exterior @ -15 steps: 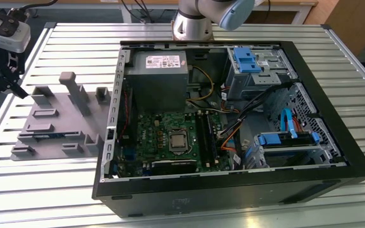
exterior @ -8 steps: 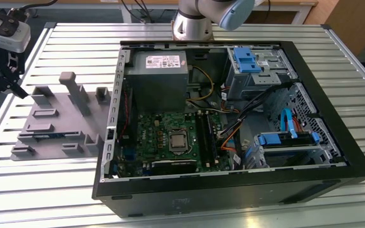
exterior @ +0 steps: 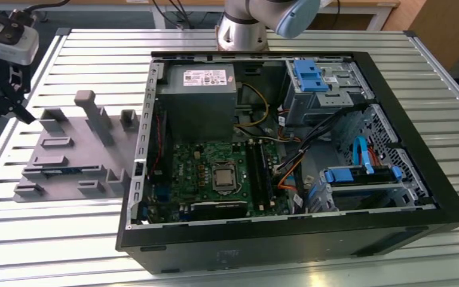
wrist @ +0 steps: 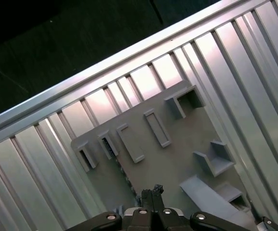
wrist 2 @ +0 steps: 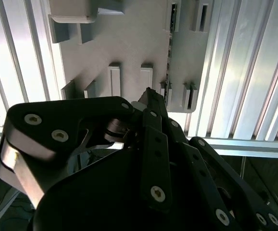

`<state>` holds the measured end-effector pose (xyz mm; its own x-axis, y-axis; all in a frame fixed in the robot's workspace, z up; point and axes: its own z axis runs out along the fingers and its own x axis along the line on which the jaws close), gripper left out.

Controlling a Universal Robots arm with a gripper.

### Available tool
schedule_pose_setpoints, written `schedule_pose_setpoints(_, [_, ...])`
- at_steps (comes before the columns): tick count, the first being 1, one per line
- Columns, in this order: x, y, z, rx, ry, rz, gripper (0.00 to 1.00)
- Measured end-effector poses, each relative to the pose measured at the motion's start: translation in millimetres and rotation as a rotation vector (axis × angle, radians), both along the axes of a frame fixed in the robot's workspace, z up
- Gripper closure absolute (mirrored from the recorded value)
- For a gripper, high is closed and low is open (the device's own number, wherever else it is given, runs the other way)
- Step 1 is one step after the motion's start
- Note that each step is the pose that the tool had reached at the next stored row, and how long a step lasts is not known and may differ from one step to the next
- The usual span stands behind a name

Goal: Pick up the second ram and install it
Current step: 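Pick up the second ram and move it above second insertion slot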

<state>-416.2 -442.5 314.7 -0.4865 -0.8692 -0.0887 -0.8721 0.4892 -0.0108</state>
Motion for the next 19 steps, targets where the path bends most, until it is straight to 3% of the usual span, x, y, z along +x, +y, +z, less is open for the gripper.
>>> schedule_pose_setpoints(7, [0.0,0.0,-0.1,0.0001,0.0016,0.039,0.89])
schedule_pose_setpoints(9, [0.1,0.0,0.0,0.0001,0.0061,0.042,0.89])
schedule_pose_setpoints(13, [0.0,0.0,0.0,-0.0006,0.0223,0.047,0.89])
schedule_pose_setpoints(19, [0.0,0.0,0.0,-0.0018,0.0258,0.09,0.89])
